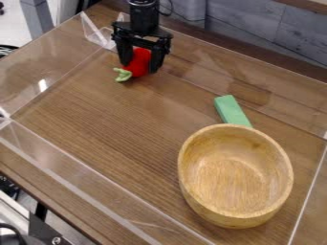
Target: Move the red fruit to the right
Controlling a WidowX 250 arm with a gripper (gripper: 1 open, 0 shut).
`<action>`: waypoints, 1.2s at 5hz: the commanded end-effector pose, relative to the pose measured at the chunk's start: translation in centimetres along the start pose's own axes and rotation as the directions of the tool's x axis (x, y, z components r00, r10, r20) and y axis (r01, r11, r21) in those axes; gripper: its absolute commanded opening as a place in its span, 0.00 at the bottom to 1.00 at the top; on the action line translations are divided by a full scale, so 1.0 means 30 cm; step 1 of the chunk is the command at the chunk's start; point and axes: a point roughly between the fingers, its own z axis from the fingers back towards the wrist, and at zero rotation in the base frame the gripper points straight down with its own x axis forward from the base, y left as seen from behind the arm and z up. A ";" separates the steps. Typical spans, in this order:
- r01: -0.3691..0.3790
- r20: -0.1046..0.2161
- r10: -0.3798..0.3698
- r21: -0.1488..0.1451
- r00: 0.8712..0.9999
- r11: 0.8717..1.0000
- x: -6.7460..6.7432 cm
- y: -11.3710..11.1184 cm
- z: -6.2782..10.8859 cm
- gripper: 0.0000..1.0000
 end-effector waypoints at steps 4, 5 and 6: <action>0.006 0.044 -0.006 0.002 0.999 1.000 0.025 -0.030 0.015 1.00; 0.003 0.042 -0.003 0.000 0.999 1.000 0.019 -0.034 0.007 1.00; 0.001 0.041 -0.001 -0.002 0.999 1.000 0.017 -0.038 0.002 1.00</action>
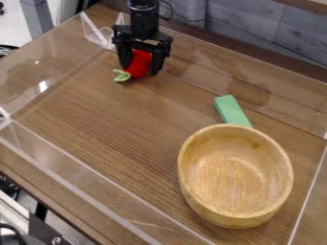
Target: Move the red fruit to the right
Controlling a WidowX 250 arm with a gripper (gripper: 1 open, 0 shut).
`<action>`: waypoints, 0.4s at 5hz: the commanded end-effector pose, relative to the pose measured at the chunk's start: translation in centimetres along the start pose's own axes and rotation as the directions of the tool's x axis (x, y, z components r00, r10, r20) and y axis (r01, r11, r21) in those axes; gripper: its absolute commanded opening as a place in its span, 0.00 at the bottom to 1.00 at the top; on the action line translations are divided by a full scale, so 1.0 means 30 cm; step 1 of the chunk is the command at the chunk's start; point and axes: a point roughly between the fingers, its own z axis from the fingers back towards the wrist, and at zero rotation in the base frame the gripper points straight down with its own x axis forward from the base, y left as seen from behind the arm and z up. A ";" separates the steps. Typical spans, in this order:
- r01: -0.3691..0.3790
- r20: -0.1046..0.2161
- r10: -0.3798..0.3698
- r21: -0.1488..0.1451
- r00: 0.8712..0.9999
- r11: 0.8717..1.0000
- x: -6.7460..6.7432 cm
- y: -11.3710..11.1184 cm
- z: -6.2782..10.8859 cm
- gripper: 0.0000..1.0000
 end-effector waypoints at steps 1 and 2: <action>0.023 0.029 -0.023 -0.004 0.999 1.000 0.009 -0.034 0.024 0.00; 0.014 0.064 -0.013 -0.016 0.998 1.000 -0.002 -0.036 0.092 0.00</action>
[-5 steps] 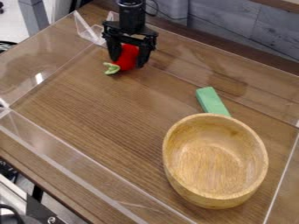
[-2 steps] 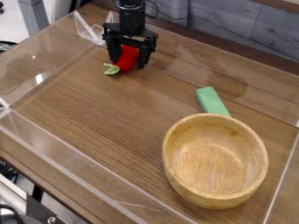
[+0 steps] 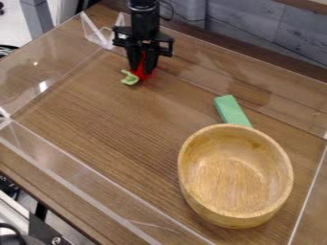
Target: Move the red fruit to the right
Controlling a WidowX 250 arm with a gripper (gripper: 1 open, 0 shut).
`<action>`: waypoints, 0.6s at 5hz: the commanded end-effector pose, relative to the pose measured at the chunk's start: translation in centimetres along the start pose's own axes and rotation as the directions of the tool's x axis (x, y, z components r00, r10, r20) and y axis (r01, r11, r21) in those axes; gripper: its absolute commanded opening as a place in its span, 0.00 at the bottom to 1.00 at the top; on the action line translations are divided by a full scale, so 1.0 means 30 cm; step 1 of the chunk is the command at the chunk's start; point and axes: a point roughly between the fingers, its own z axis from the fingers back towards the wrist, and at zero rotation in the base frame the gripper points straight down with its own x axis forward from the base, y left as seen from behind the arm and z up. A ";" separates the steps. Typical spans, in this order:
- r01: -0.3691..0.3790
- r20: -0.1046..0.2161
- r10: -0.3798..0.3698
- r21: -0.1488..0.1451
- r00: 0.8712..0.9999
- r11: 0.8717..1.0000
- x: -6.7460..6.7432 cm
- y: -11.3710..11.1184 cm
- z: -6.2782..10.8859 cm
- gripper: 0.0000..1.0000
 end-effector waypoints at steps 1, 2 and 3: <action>0.009 0.103 -0.009 -0.004 0.995 1.000 0.000 -0.022 0.156 0.00; 0.003 0.146 0.000 -0.017 0.989 1.000 -0.016 -0.029 0.238 0.00; 0.023 0.170 -0.016 -0.039 0.985 0.999 -0.047 -0.070 0.304 0.00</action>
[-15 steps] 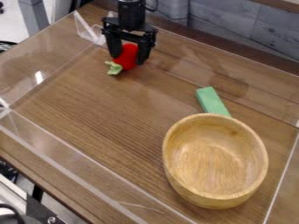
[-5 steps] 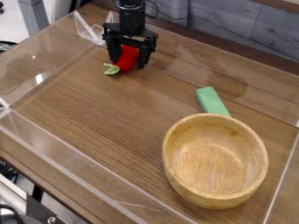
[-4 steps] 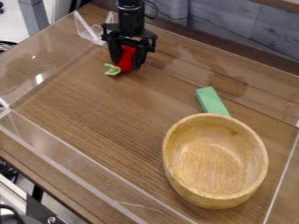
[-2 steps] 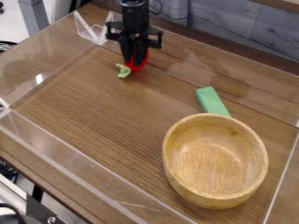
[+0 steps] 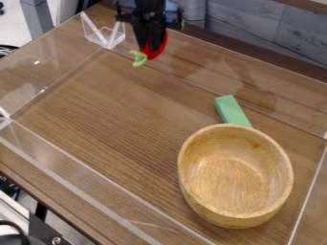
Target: Move the red fruit to the right
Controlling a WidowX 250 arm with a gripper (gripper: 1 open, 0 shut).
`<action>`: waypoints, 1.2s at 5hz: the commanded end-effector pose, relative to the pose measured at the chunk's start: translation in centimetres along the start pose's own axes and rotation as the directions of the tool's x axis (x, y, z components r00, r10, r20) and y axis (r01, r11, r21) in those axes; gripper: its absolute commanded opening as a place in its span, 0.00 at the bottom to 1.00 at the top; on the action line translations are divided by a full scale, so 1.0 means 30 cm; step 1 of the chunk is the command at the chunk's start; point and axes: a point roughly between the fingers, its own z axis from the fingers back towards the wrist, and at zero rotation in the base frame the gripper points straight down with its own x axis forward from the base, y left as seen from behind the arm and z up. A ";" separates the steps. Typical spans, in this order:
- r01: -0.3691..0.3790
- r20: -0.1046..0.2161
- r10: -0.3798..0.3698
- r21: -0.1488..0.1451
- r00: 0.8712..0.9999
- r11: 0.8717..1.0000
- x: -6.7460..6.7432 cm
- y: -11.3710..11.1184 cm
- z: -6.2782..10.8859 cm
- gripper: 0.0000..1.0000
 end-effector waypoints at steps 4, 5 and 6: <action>0.195 0.024 -0.194 -0.048 0.981 0.980 -0.185 -0.444 0.019 0.00; 0.218 0.009 -0.218 -0.058 0.976 0.974 -0.232 -0.500 -0.009 0.00; 0.229 -0.005 -0.230 -0.069 0.973 0.971 -0.273 -0.527 -0.038 0.00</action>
